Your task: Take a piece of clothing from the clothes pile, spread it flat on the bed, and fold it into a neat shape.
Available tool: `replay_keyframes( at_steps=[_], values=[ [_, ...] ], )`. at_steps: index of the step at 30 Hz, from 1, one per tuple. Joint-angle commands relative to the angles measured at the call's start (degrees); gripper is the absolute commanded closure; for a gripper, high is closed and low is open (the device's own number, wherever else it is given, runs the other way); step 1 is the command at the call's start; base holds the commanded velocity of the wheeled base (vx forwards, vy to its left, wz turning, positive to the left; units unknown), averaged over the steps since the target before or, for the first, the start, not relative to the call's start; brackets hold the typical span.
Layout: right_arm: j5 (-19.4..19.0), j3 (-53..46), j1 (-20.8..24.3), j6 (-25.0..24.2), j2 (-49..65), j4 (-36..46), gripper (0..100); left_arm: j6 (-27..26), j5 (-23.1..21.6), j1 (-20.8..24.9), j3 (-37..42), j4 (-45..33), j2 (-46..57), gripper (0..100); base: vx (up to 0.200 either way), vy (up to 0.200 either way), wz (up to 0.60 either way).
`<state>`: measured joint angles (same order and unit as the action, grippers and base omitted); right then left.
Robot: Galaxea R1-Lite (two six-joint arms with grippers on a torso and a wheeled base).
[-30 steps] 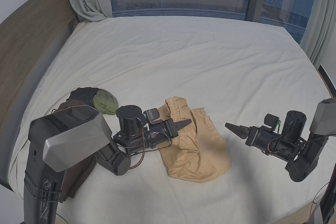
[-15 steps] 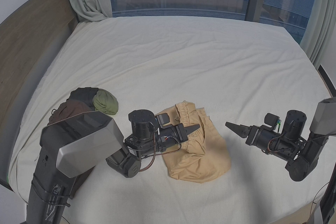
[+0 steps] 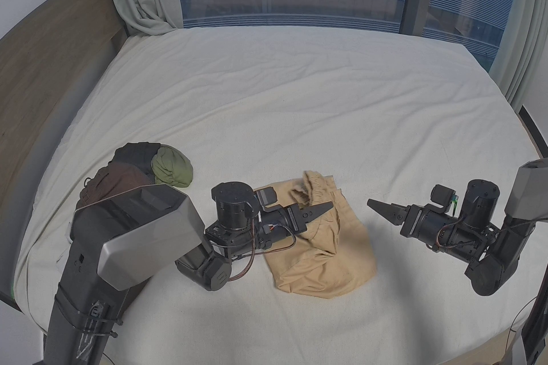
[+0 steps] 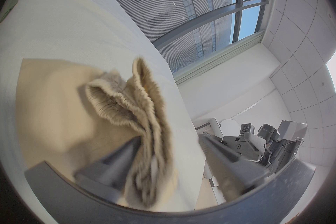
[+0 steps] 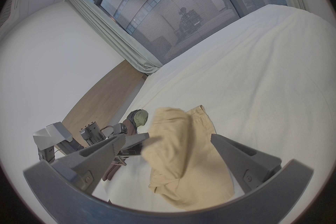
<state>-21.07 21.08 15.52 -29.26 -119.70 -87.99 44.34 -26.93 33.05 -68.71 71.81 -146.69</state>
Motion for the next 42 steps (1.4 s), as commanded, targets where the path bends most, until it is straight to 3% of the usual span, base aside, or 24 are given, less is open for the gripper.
replay_keyframes(
  at_steps=[1,22,32,37,42],
  values=[
    [-0.03,-0.16,0.13,-0.01,-0.18,0.01,0,-0.22,0.47,-0.09,0.42,-0.01,-0.18,0,0.000,0.000,0.00],
    [-0.03,-0.77,0.04,0.08,-3.35,0.10,0,-1.53,2.06,-0.70,7.36,4.56,2.99,0,0.000,0.000,0.00],
    [-0.03,0.02,-0.58,0.25,-10.03,-0.07,0,-1.80,0.83,-7.38,19.66,9.57,13.10,0,0.000,0.000,0.00],
    [0.06,0.81,-1.10,0.25,-13.19,-0.25,0,-4.43,-4.89,-14.06,29.16,16.69,17.14,0,0.000,0.000,0.00],
    [0.06,2.92,-1.28,0.08,-16.53,-0.34,0,-6.81,-8.67,-18.72,36.01,16.95,20.92,0,0.000,0.000,0.00]
  ],
)
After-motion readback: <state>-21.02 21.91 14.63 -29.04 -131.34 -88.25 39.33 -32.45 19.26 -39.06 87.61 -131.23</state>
